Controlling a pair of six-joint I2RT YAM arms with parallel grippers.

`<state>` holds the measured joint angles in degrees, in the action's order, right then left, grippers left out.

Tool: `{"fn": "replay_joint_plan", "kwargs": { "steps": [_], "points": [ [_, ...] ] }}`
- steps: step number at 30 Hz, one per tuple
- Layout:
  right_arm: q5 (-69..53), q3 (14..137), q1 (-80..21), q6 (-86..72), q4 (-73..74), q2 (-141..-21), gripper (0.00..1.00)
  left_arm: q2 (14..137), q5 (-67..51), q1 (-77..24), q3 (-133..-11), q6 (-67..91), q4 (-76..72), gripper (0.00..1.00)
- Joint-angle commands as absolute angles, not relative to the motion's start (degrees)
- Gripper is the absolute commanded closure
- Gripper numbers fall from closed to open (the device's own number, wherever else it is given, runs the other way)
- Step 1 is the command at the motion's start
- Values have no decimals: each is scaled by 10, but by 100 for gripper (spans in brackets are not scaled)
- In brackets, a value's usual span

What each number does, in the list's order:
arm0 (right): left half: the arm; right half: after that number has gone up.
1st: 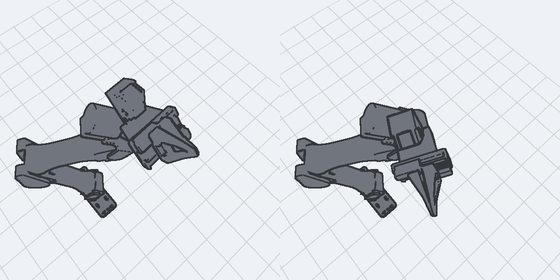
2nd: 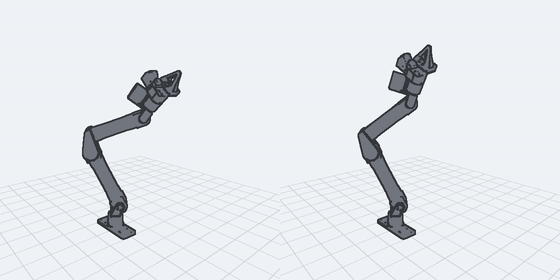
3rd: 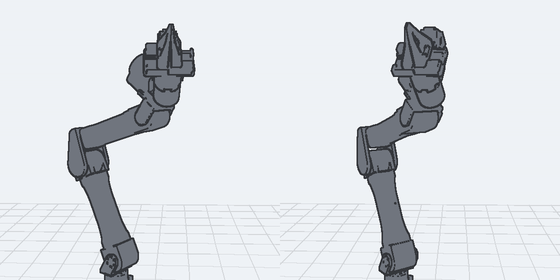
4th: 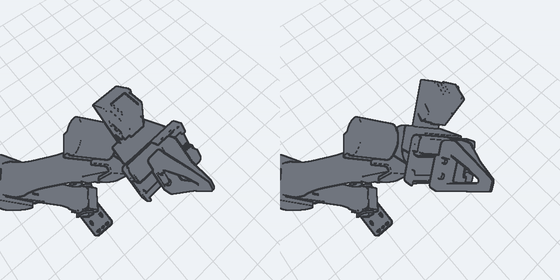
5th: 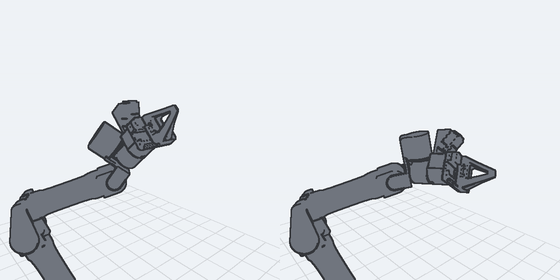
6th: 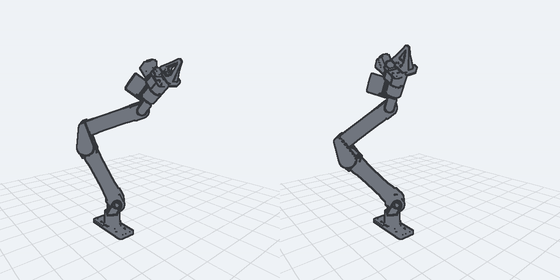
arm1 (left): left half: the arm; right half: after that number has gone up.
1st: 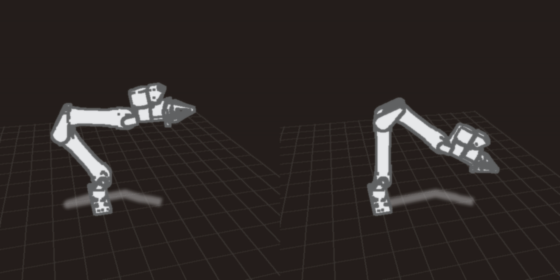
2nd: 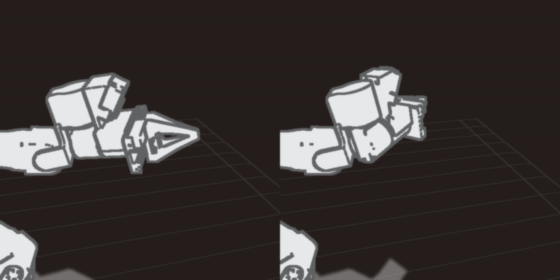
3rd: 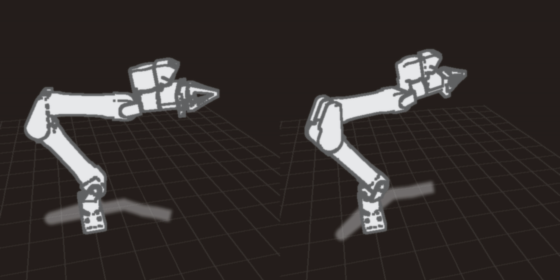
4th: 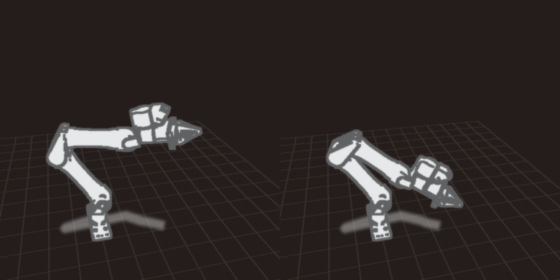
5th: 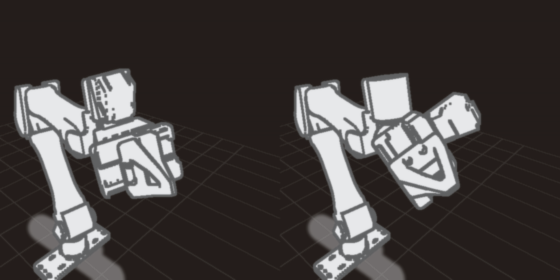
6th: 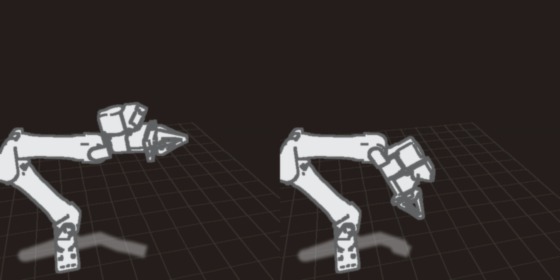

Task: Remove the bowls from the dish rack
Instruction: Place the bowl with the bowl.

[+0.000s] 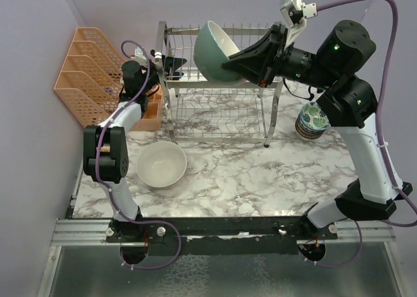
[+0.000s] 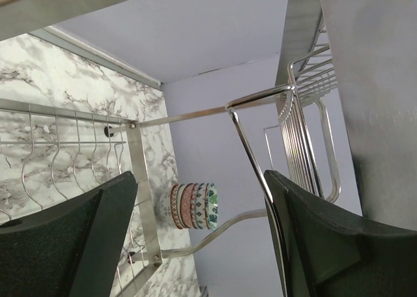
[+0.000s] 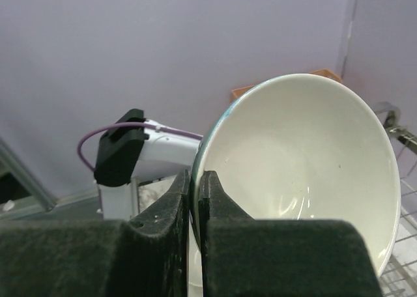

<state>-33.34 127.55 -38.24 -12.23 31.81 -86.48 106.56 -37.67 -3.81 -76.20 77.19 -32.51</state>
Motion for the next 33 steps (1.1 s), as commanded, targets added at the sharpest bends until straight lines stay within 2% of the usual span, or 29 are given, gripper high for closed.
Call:
{"fn": "replay_joint_plan", "kwargs": {
  "steps": [1,5,10,22,33],
  "points": [
    [-414,1261,-383,-149,258,-831,99,1077,-405,-53,-710,700,-200,20],
    [-450,1220,-382,-156,274,-810,99,1060,-399,-53,-693,694,-193,20],
    [-438,1174,-383,-138,315,-782,99,1042,-397,-53,-675,693,-192,20],
    [-462,1059,-384,-133,307,-749,99,1030,-398,-53,-680,682,-169,20],
    [-387,980,-419,-89,320,-757,99,1027,-400,-53,-669,680,-171,20]
  ]
}}
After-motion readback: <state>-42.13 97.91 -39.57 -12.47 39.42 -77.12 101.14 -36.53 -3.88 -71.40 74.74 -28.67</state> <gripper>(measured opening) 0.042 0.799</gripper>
